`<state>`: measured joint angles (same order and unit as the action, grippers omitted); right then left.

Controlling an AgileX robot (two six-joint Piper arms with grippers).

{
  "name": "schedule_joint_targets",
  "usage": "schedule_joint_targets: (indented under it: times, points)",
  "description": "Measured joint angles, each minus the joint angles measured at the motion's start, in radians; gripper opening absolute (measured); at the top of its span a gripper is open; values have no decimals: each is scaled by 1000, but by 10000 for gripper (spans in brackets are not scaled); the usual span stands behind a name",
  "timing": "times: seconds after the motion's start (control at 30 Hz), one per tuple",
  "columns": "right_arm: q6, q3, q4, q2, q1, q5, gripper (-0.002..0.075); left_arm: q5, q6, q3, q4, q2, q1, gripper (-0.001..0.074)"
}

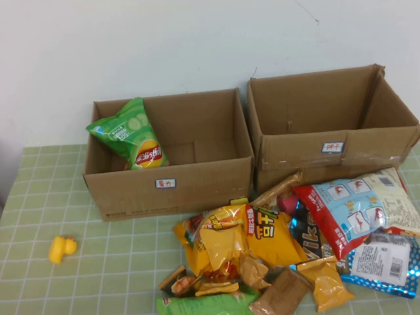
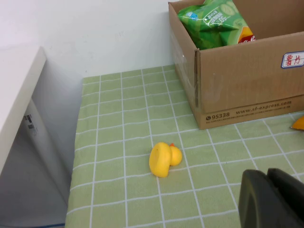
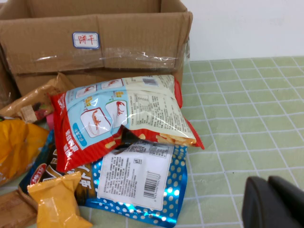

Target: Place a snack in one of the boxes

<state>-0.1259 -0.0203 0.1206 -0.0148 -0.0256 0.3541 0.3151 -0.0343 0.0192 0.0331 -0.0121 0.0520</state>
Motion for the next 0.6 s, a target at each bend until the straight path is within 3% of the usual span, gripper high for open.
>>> schedule_joint_targets:
  times: [0.6]
  points:
    - [0, 0, 0, 0, 0, 0, -2, 0, 7, 0, 0, 0, 0, -1]
